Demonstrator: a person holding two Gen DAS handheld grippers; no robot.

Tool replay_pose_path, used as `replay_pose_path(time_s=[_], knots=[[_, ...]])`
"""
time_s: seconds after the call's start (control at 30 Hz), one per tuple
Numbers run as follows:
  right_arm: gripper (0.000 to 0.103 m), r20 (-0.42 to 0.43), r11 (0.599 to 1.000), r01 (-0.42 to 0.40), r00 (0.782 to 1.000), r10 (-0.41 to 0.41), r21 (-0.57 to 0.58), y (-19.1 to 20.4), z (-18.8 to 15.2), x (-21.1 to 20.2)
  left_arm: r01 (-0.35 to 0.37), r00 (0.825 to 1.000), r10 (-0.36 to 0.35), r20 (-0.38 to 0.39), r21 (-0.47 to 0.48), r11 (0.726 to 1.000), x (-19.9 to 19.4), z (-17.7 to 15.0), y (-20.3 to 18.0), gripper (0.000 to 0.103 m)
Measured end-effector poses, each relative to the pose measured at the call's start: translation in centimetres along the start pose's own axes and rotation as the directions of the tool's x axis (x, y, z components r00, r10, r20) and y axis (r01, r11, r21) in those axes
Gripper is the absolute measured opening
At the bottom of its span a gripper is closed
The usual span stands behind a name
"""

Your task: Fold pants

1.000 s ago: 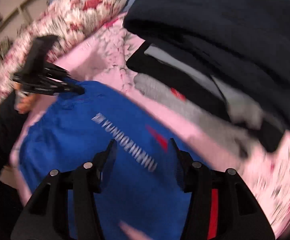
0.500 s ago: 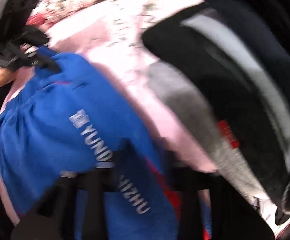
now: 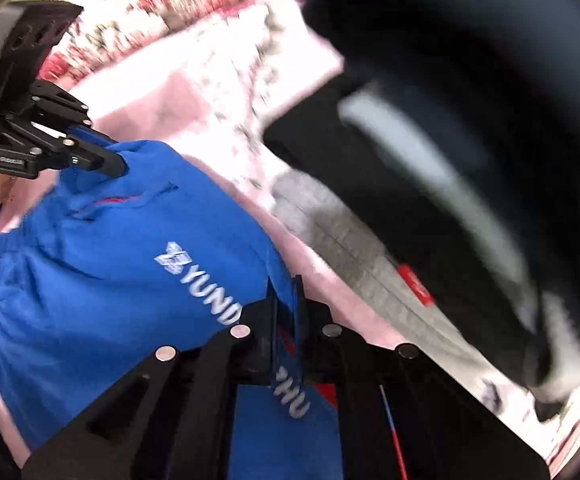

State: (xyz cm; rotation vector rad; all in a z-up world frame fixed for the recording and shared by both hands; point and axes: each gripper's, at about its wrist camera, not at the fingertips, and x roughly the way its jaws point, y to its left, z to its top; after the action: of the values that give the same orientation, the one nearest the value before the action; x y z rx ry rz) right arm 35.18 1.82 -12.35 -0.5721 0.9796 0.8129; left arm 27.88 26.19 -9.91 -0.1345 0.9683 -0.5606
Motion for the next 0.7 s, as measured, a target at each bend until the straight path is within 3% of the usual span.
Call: replay_pose_path(time_s=[0.17, 0.3, 0.43, 0.57, 0.7], knots=[[0.006, 0.112, 0.999, -0.035, 0.993, 0.032, 0.024, 2.6, -2.2, -9.3, -0.013, 0.998, 0.008, 0.070, 0.079, 0.997, -5.9, -3.5, -4.4, 0.006], [0.006, 0.144, 0.998, -0.047, 0.988, 0.051, -0.028, 8.0, -6.9, -13.8, -0.040, 0.997, 0.033, 0.064, 0.111, 0.993, -8.3, -9.7, -6.9, 0.006], [0.006, 0.107, 0.995, -0.085, 0.990, 0.091, -0.054, 15.1, -11.7, -13.6, -0.034, 0.999, 0.032, 0.018, 0.096, 0.995, -8.7, -14.7, -7.3, 0.006], [0.006, 0.075, 0.995, -0.067, 0.995, 0.072, -0.070, 20.6, -15.5, -10.8, -0.036, 0.999, 0.039, -0.036, 0.085, 0.996, -7.6, -17.5, -7.1, 0.006], [0.006, 0.052, 0.994, -0.105, 0.993, 0.104, 0.031, 21.2, -16.7, -8.5, -0.042, 0.997, 0.047, -0.055, 0.088, 0.995, -7.2, -18.5, -7.0, 0.006]])
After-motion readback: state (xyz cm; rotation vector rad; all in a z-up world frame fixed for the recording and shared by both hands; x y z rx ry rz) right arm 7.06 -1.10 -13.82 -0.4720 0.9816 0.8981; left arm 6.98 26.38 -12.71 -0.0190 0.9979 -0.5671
